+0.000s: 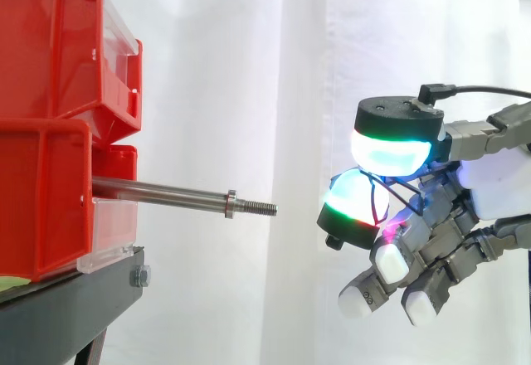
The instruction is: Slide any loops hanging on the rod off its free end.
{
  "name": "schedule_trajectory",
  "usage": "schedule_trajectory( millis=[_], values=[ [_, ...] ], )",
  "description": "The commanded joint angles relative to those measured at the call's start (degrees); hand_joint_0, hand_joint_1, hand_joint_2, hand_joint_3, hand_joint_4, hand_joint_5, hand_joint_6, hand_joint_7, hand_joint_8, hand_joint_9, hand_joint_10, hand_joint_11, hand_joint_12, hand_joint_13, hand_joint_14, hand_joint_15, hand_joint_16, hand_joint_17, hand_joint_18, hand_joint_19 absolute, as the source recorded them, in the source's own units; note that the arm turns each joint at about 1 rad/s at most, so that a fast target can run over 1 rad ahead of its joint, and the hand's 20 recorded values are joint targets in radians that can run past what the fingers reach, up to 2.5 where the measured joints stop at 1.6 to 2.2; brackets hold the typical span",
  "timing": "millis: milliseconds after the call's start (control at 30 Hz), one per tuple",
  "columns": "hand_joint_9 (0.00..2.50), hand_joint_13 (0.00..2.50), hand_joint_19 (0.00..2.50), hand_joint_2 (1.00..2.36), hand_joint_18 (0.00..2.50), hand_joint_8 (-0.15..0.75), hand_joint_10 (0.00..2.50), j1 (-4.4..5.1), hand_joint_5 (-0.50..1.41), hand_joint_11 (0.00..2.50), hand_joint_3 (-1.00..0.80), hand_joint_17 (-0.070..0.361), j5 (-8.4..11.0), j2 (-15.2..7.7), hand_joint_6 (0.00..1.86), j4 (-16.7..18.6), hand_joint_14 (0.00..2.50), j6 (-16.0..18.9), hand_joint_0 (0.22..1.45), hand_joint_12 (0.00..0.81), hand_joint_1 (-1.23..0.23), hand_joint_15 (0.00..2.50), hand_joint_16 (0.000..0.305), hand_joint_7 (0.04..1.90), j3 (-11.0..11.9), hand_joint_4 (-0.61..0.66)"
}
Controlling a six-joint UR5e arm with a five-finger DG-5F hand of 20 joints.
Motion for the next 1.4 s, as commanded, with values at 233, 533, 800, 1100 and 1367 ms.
schedule_trajectory(
  millis=[233, 533, 800, 1100, 1367],
  values=[
    [0.96, 0.61, 0.49, 1.01, 0.69, 0.25, 0.01, 0.06, -0.03, 0.26, -0.35, 0.1, 0.0, 0.0, 0.5, 0.0, 0.0, 0.0, 0.6, 0.302, -0.58, 0.05, 0.044, 1.45, 0.0, 0.17],
    [0.95, 0.6, 0.53, 1.02, 0.68, 0.254, 0.01, 0.06, -0.02, 0.2, -0.19, 0.109, 0.0, 0.0, 0.5, -0.3, 0.0, 0.0, 0.58, 0.321, -0.53, 0.06, 0.049, 1.43, 0.0, 0.21],
    [0.94, 0.6, 0.52, 1.01, 0.68, 0.271, 0.01, 0.06, -0.02, 0.18, -0.23, 0.117, 0.0, 0.0, 0.5, -0.9, 0.0, 0.0, 0.58, 0.337, -0.45, 0.05, 0.052, 1.39, -0.1, 0.24],
    [0.94, 0.59, 0.54, 1.02, 0.66, 0.257, 0.01, 0.06, -0.03, 0.2, -0.28, 0.106, 0.0, 0.0, 0.5, -1.0, 0.0, 0.0, 0.57, 0.314, -0.45, 0.06, 0.047, 1.39, -0.1, 0.23],
    [0.94, 0.62, 0.5, 1.02, 0.7, 0.273, 0.01, 0.06, -0.03, 0.28, -0.23, 0.102, 0.0, 0.0, 0.5, -1.0, 0.0, 0.0, 0.59, 0.315, -0.64, 0.06, 0.045, 1.56, -0.1, 0.15]
  ],
)
